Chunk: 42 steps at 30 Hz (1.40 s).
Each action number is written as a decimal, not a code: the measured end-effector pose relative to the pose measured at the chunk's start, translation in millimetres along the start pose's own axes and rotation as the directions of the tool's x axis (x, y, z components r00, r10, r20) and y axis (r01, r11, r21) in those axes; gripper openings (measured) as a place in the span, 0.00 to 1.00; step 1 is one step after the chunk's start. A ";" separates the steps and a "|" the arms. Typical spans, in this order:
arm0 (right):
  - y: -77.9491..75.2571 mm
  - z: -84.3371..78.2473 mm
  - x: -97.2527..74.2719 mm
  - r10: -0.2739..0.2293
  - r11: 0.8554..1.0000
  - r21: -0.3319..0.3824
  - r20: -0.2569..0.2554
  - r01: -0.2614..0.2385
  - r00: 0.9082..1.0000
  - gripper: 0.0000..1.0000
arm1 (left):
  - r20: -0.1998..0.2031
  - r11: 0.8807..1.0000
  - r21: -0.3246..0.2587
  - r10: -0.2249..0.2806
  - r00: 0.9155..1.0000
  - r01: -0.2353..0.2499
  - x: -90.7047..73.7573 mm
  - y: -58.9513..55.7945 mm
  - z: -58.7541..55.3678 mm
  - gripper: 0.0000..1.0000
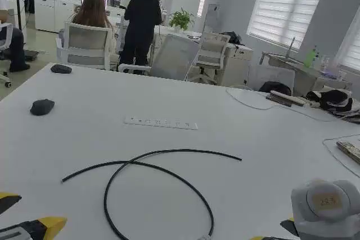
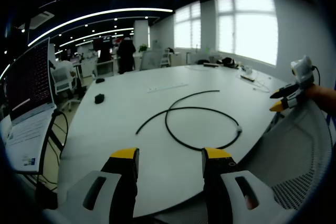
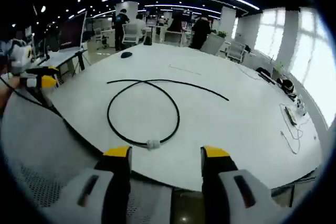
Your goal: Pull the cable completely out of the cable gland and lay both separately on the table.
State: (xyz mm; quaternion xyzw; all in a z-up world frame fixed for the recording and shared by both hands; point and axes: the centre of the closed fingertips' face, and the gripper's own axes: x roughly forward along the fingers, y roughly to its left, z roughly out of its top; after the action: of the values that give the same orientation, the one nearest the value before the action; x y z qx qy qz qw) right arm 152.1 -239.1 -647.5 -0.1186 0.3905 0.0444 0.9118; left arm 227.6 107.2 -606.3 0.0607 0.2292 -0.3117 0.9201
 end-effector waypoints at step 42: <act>3.2 3.0 -1.5 0.026 0.997 0.068 0.037 -0.029 0.999 0.53 | -0.065 0.999 0.023 -0.034 0.997 0.035 0.6 -5.2 -9.4 0.49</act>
State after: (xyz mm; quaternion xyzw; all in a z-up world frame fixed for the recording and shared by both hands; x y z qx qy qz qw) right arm 152.6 -235.2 -645.0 -0.0808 0.3771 0.0456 0.9215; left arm 221.3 105.2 -614.7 0.0780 0.2562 -0.3282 0.9059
